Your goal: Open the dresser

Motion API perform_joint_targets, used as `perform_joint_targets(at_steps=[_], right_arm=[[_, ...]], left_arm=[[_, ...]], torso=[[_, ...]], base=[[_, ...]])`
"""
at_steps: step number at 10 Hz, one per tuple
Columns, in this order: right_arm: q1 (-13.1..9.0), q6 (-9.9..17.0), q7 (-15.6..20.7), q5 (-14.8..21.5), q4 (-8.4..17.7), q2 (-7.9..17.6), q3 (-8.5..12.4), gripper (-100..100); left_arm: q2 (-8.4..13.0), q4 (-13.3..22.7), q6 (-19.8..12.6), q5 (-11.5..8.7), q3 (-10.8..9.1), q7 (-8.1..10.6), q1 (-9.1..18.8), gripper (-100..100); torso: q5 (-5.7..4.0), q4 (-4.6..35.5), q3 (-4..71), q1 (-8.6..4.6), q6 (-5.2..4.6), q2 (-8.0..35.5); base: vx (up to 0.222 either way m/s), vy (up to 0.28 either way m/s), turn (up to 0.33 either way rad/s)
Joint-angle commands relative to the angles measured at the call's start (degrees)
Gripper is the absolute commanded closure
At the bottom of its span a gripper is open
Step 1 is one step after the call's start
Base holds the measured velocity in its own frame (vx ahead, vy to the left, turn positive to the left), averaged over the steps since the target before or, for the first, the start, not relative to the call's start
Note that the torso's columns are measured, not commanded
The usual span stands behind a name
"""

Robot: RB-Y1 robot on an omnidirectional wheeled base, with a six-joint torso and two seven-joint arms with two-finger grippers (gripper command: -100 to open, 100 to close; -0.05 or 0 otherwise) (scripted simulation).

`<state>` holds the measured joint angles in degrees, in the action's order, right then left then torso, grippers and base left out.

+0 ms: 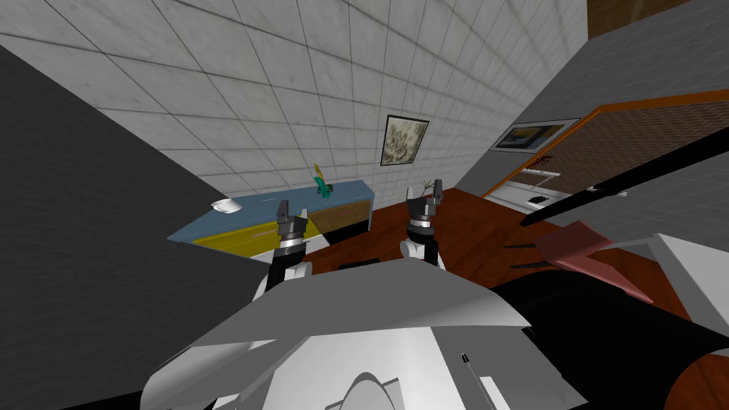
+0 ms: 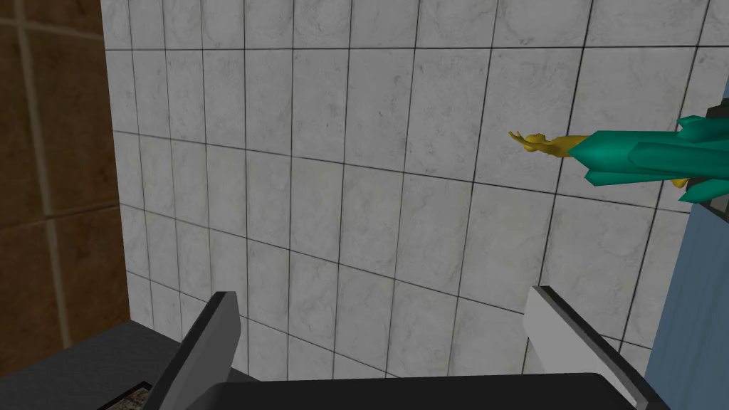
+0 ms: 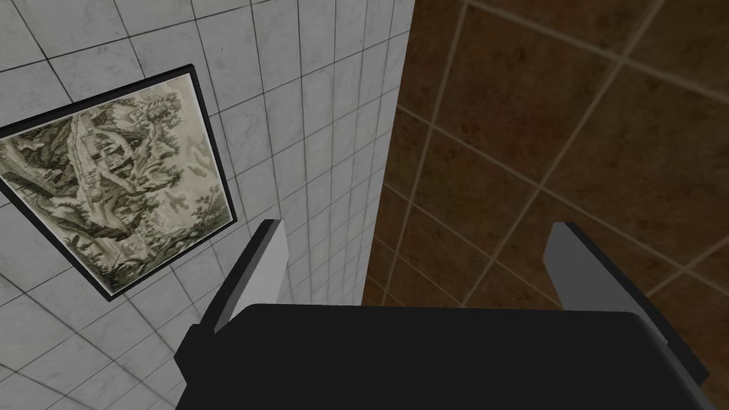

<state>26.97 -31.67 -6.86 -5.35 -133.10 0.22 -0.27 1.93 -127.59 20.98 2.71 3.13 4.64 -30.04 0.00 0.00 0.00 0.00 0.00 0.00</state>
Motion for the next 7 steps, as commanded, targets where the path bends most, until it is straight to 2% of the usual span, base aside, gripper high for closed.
perform_joint_targets(at_steps=[1,7], right_arm=[[0.0,0.0,0.0,0.0,0.0,0.0,0.0,0],[0.0,0.0,0.0,0.0,0.0,0.0,0.0,0]], left_arm=[[0.0,0.0,0.0,0.0,0.00,0.00,0.0,0],[0.0,0.0,0.0,0.0,0.00,0.00,0.0,0]], torso=[[0.00,2.3,4.7,0.00,0.00,2.3],[0.00,26.9,53.8,0.00,0.00,26.9]], base=[[0.000,0.000,0.000],[0.000,0.000,0.000]])
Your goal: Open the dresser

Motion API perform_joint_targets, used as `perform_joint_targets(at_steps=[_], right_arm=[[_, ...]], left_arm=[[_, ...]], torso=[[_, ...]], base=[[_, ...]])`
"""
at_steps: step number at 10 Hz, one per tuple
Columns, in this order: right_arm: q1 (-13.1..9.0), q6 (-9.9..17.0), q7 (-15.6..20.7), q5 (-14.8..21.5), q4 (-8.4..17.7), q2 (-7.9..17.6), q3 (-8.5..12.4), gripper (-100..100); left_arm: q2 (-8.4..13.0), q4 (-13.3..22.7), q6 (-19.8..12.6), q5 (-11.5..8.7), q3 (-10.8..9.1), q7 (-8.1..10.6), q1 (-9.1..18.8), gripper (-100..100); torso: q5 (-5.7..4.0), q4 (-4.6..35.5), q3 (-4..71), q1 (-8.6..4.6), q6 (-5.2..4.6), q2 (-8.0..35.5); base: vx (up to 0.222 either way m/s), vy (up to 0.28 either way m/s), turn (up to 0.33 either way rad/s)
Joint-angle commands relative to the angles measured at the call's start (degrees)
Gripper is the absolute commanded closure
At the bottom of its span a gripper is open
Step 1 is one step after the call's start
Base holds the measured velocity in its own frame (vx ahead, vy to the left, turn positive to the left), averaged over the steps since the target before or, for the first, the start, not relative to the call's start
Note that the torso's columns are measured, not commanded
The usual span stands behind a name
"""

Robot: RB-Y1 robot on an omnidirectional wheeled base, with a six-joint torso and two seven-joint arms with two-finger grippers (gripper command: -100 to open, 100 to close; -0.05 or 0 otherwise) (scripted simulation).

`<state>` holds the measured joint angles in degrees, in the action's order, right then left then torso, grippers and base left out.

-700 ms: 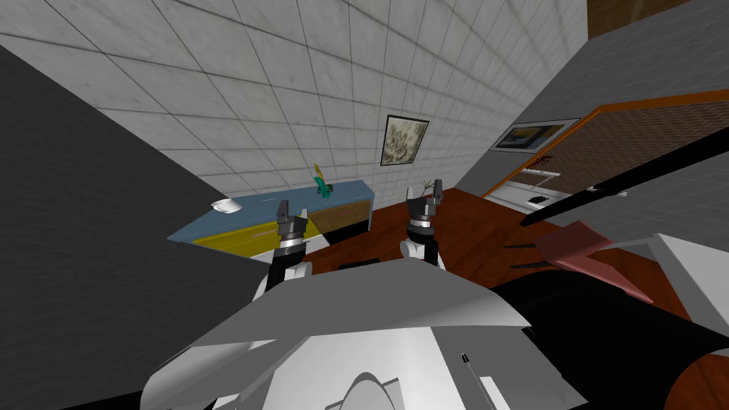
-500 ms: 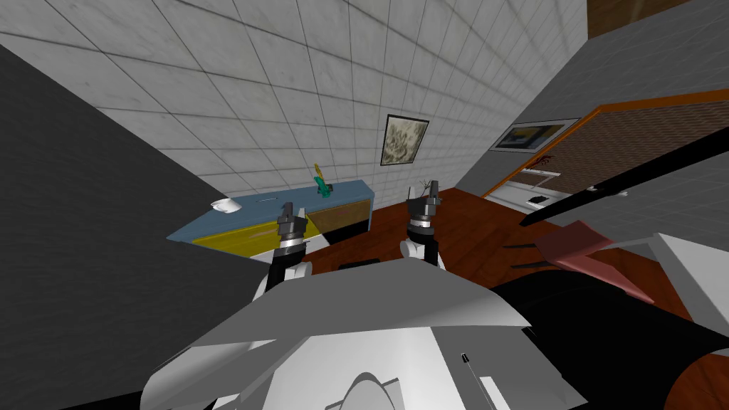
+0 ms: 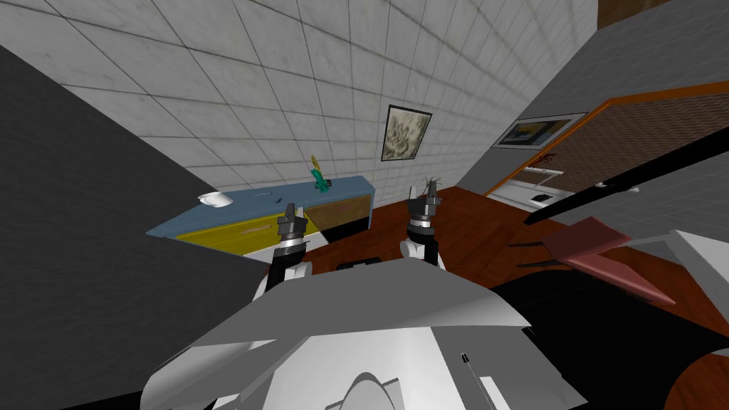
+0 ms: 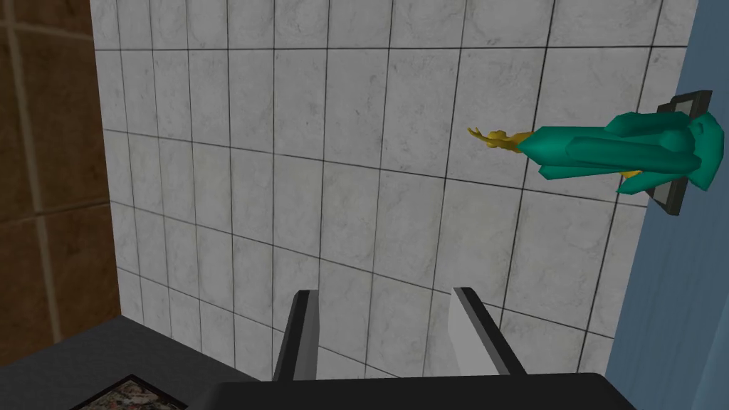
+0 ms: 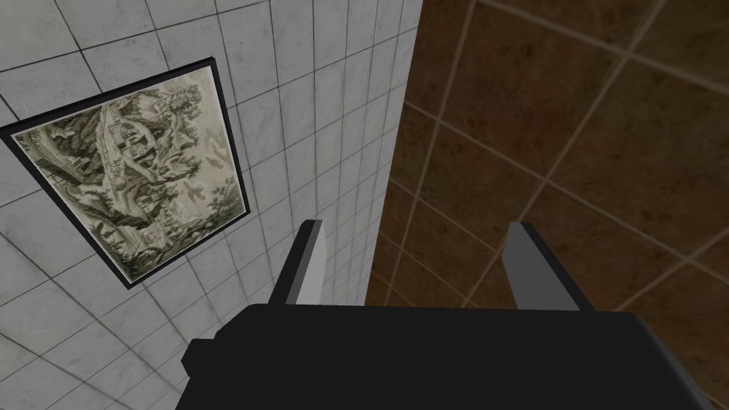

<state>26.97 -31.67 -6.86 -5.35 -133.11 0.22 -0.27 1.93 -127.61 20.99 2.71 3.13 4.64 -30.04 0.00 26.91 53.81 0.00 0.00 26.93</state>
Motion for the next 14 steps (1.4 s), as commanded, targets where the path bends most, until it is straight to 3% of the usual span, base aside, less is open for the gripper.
perform_joint_targets(at_steps=[1,2,3,6,14], right_arm=[[0.0,0.0,0.0,0.0,0.0,0.0,0.0,0],[0.0,0.0,0.0,0.0,0.0,0.0,0.0,0],[0.0,0.0,0.0,0.0,0.0,0.0,0.0,0],[0.0,0.0,0.0,0.0,0.0,0.0,0.0,0],[0.0,0.0,0.0,0.0,0.0,0.0,0.0,0]], left_arm=[[0.0,0.0,0.0,0.0,0.00,0.00,0.0,0],[0.0,0.0,0.0,0.0,0.00,0.00,0.0,0],[2.3,1.2,0.3,0.0,-0.18,-0.08,0.3,-100],[5.0,5.1,1.1,-0.2,-0.76,-0.34,1.4,-100],[6.5,16.0,3.5,-0.6,-2.40,-1.09,4.3,-100]], torso=[[0.00,4.2,8.5,0.00,0.00,4.2],[0.00,8.5,16.9,0.00,0.00,8.5],[0.00,12.7,25.4,0.00,0.00,12.7],[-0.02,15.3,30.8,-0.08,0.00,15.1],[0.00,15.4,30.8,0.02,0.00,15.3]], base=[[0.000,0.000,0.000],[0.000,0.000,0.000],[0.030,-0.010,0.009],[0.072,-0.035,0.017],[0.085,-0.046,0.018]])
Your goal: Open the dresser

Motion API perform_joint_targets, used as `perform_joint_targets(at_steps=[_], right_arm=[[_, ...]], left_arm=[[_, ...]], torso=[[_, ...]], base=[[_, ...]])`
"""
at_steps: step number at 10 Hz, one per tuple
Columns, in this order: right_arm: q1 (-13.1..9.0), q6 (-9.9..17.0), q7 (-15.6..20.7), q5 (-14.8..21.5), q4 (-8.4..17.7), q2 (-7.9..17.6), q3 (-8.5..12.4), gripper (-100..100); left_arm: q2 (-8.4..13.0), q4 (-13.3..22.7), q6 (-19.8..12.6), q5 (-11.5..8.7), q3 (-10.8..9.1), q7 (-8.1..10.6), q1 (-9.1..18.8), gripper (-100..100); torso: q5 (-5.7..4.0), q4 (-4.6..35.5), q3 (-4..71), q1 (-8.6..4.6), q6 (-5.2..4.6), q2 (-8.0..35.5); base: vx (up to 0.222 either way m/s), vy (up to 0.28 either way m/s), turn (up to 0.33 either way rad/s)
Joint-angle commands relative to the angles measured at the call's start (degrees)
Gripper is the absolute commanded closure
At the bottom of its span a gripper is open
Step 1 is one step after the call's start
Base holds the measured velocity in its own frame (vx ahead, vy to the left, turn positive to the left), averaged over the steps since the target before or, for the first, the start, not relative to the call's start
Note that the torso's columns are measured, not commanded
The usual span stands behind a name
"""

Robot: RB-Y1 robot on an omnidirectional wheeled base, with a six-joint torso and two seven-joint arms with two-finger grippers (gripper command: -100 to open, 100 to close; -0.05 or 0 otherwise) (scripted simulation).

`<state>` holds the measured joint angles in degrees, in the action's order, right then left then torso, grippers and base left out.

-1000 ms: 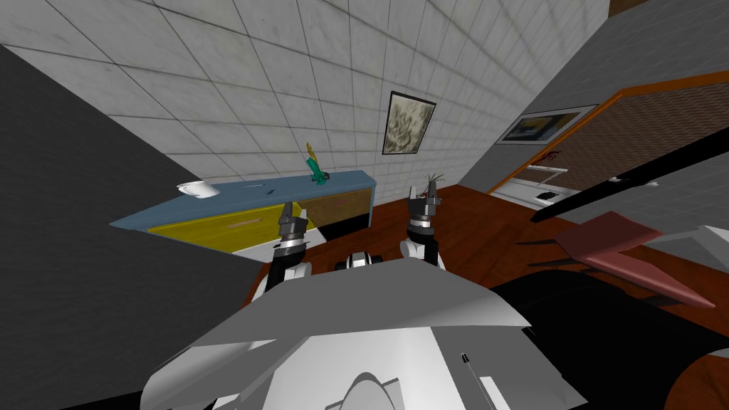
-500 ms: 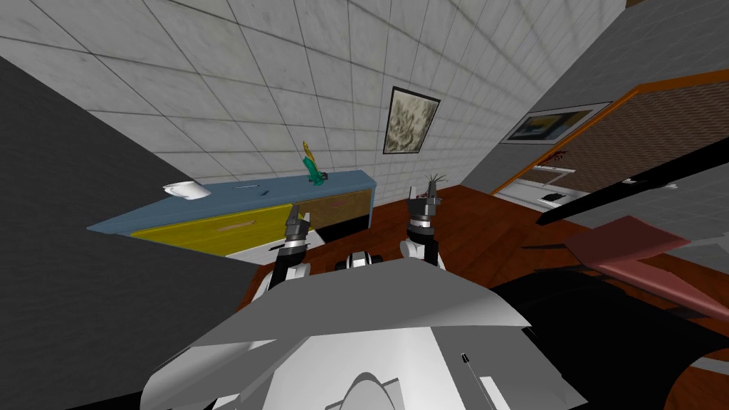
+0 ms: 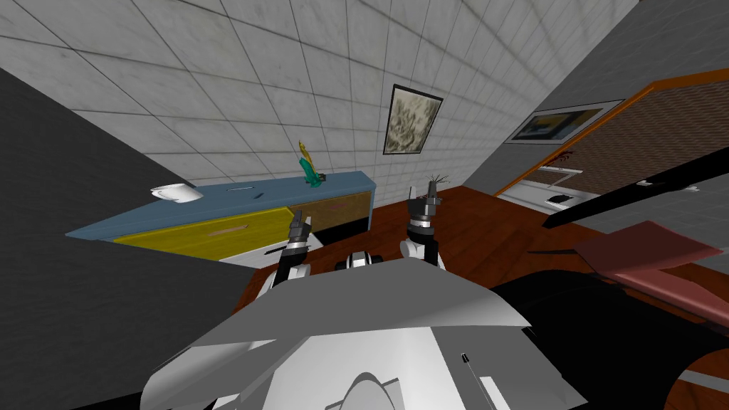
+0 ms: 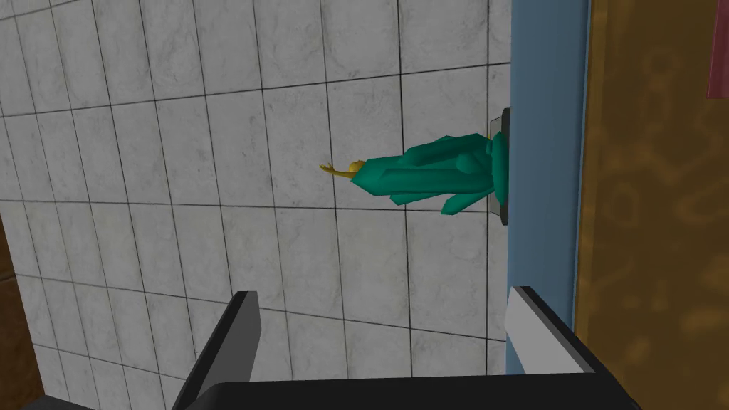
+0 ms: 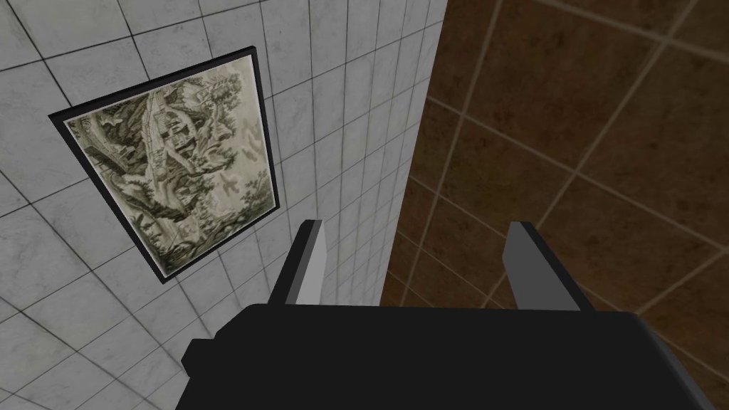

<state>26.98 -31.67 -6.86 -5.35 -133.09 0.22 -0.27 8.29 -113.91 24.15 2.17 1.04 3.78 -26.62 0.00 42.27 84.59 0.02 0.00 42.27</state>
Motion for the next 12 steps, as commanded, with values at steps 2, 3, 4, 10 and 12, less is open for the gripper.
perform_joint_targets(at_steps=[2,3,4,10,12], right_arm=[[0.0,0.0,0.0,0.0,0.0,0.0,0.0,0],[0.0,0.0,0.0,0.0,0.0,0.0,0.0,0],[0.0,0.0,0.0,0.0,0.0,0.0,0.0,0],[0.0,0.0,0.0,0.0,0.0,0.0,0.0,0],[0.0,0.0,0.0,0.0,0.0,0.0,0.0,0]], left_arm=[[0.5,4.9,1.0,-0.1,-0.71,-0.41,1.6,-100],[0.7,6.1,1.2,-0.2,-0.90,-0.50,1.9,-100],[0.8,7.4,1.5,-0.2,-1.08,-0.58,2.2,-100],[1.6,14.4,3.1,-0.5,-2.15,-1.06,4.1,-100],[1.6,18.2,4.0,-0.6,-2.74,-1.33,5.1,-100]], torso=[[0.00,0.0,0.0,-0.01,0.00,0.0],[0.00,0.0,0.0,-0.01,0.00,0.0],[0.00,0.0,0.0,-0.01,0.00,0.1],[-0.01,0.0,0.0,-0.04,-0.01,0.0],[-0.01,0.0,0.1,-0.04,0.00,-0.1]], base=[[0.083,-0.041,0.018],[0.071,-0.040,0.017],[0.074,-0.036,0.016],[0.072,-0.041,0.015],[0.108,-0.049,0.026]])
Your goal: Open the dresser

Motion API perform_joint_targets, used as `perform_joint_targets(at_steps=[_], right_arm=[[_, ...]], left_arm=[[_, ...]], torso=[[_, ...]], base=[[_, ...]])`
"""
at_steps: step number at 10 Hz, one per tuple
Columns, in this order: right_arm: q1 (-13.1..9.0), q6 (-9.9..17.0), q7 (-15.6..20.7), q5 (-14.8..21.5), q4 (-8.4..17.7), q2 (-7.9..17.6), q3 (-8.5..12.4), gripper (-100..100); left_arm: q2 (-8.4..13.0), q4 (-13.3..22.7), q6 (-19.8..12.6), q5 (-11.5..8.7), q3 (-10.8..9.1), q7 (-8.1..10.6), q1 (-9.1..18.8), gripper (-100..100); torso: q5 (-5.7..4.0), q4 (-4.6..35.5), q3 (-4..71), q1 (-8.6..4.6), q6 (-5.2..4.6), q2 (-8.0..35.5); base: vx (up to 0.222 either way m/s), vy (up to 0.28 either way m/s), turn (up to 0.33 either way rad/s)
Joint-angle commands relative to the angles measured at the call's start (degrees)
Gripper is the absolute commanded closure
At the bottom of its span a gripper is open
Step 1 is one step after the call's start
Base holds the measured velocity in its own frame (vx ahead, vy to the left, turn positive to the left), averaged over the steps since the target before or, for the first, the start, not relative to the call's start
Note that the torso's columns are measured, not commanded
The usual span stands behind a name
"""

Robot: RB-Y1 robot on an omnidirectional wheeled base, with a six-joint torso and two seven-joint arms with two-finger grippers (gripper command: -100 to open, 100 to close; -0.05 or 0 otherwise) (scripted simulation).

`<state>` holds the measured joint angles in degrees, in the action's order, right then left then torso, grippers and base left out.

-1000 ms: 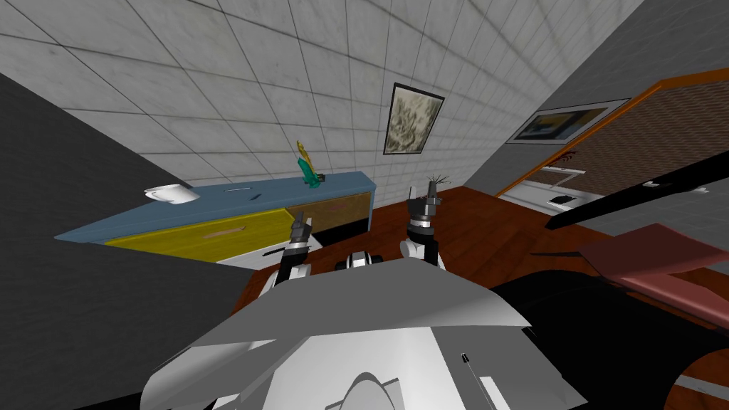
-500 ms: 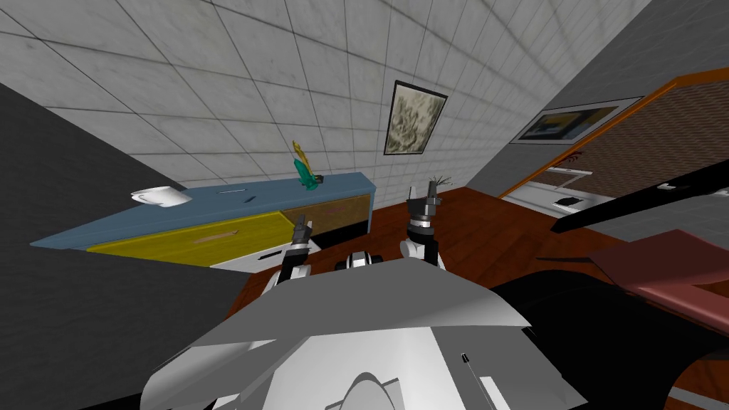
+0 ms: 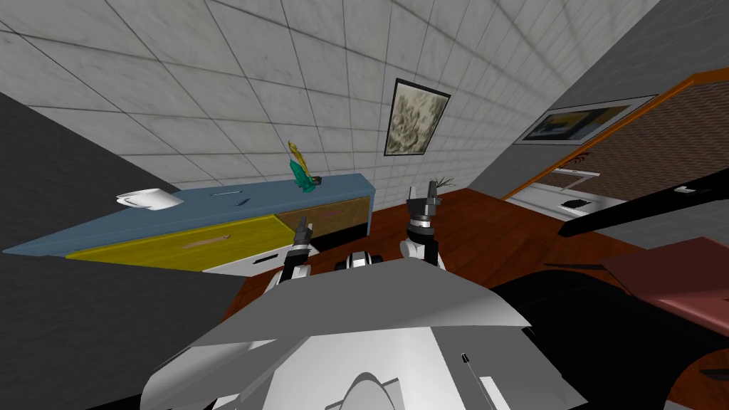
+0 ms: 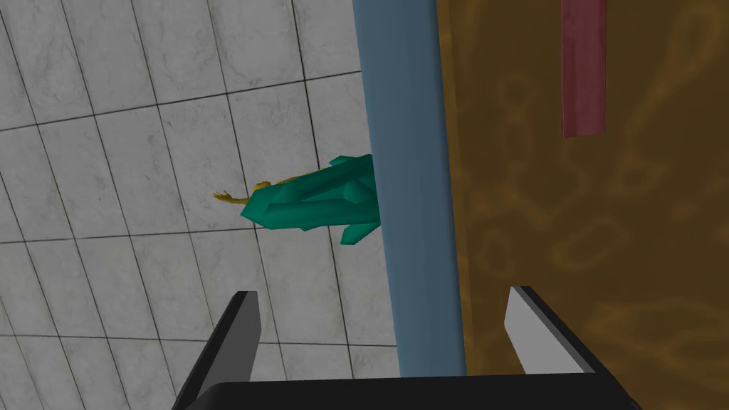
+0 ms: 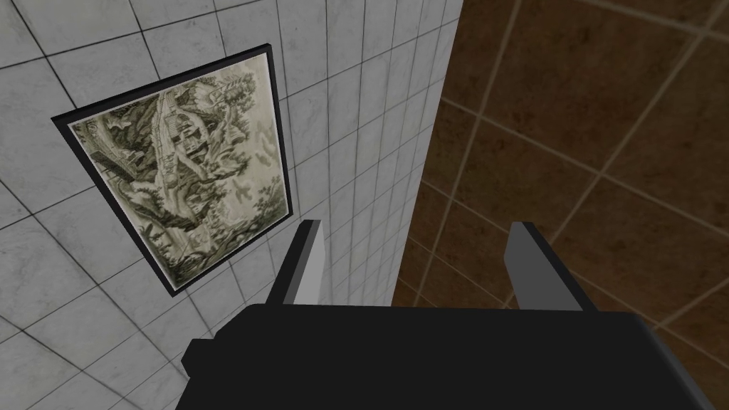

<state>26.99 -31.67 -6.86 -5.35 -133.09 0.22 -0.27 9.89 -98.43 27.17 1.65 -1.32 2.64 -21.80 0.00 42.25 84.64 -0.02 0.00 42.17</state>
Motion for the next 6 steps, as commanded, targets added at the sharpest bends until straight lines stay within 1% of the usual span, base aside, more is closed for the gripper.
perform_joint_targets(at_steps=[1,6], right_arm=[[0.0,0.0,0.0,0.0,0.0,0.0,0.0,0],[0.0,0.0,0.0,0.0,0.0,0.0,0.0,0]], left_arm=[[-0.1,4.1,1.3,-0.2,-0.59,-0.29,0.7,-100],[-1.2,11.3,3.0,-0.4,-1.70,-0.79,2.6,-100]], torso=[[0.00,0.0,0.0,0.04,0.01,0.1],[0.01,0.0,-0.1,0.08,0.00,0.1]], base=[[0.086,-0.051,0.021],[0.094,-0.054,0.019]])
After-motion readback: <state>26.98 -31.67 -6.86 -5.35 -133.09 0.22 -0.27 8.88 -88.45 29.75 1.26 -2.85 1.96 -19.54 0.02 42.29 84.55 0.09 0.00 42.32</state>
